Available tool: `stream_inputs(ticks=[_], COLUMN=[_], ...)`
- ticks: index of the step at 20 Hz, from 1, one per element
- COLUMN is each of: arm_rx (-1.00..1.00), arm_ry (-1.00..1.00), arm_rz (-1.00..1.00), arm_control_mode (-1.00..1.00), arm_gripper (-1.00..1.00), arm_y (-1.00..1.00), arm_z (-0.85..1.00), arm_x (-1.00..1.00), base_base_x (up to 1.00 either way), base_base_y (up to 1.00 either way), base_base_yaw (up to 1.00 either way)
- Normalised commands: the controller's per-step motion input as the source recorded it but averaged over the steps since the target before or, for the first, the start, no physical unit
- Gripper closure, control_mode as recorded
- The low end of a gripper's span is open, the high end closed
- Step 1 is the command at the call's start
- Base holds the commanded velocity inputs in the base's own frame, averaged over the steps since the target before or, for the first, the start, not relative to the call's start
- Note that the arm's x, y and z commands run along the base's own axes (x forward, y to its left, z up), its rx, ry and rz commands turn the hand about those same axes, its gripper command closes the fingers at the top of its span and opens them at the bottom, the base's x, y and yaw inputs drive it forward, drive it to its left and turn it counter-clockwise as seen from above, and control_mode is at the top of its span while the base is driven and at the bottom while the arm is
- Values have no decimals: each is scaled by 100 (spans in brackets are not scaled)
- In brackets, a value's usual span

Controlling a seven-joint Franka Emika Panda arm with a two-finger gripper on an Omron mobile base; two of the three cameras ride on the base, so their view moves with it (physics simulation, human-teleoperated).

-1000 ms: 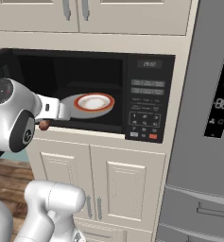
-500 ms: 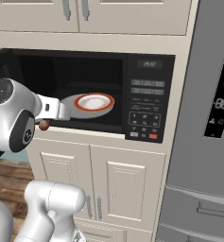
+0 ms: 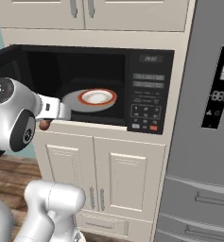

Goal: Retrieve the reheated potato from the microwave, then place the potato, cheese, and condiment on the cutting board.

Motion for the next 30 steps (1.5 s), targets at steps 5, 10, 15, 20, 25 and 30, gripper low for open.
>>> stream_inputs(ticks=[5, 10, 15, 20, 25, 30], arm_rx=[0, 0, 0, 0, 0, 0], arm_ry=[0, 0, 0, 0, 0, 0], arm_rz=[0, 0, 0, 0, 0, 0], arm_control_mode=[100, 100, 100, 100, 100, 100], arm_gripper=[100, 100, 100, 100, 100, 100], arm_y=[0, 0, 0, 0, 0, 0], arm_z=[0, 0, 0, 0, 0, 0], arm_x=[0, 0, 0, 0, 0, 0], base_base_x=[-67, -58, -5, 0, 0, 0], base_base_y=[-5, -3, 0, 1, 1, 0], base_base_yaw=[-4, -11, -91, -100, -100, -100])
